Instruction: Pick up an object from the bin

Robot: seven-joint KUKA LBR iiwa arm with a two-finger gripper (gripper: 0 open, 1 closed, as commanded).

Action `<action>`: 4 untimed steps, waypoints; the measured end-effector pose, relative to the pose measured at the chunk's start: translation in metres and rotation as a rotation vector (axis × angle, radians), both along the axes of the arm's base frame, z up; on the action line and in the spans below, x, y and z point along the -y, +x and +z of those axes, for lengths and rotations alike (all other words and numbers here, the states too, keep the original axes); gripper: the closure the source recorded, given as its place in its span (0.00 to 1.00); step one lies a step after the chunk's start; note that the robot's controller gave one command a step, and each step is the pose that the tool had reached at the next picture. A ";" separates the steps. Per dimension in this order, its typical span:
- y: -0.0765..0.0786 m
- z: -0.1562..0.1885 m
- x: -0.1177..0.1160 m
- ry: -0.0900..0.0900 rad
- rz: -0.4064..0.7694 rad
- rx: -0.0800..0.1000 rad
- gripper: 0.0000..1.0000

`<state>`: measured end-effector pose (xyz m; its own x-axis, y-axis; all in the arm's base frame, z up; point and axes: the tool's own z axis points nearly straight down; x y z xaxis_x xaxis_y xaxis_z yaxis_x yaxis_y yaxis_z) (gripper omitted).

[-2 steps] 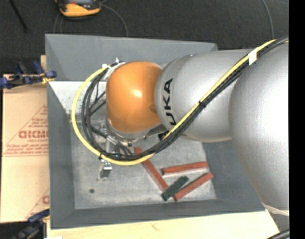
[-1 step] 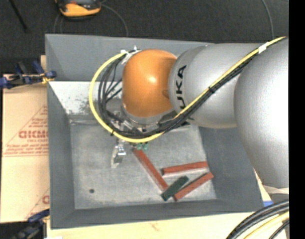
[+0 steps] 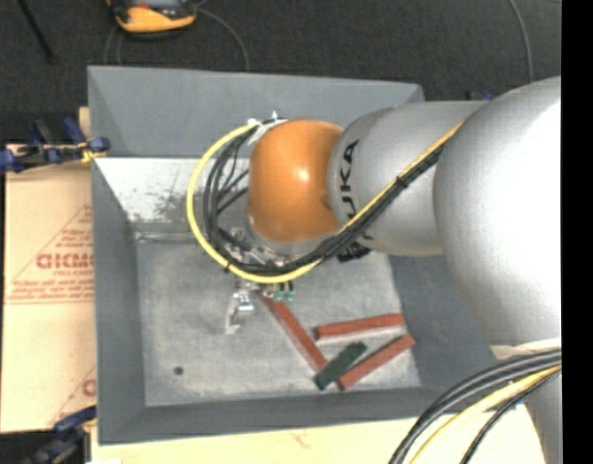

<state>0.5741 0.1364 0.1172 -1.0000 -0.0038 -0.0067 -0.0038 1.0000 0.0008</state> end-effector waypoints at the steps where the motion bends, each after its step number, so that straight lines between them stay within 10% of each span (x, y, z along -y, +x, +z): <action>1: 0.013 0.004 0.010 -0.003 0.026 -0.013 0.00; 4: 0.003 -0.034 0.054 0.001 0.128 0.000 0.00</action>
Offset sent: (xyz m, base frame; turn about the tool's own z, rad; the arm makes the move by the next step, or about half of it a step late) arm 0.0010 -0.0532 -0.0472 -0.0927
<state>0.5772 0.0824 0.0830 -0.9914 -0.1309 -0.0070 -0.1310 0.9914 0.0021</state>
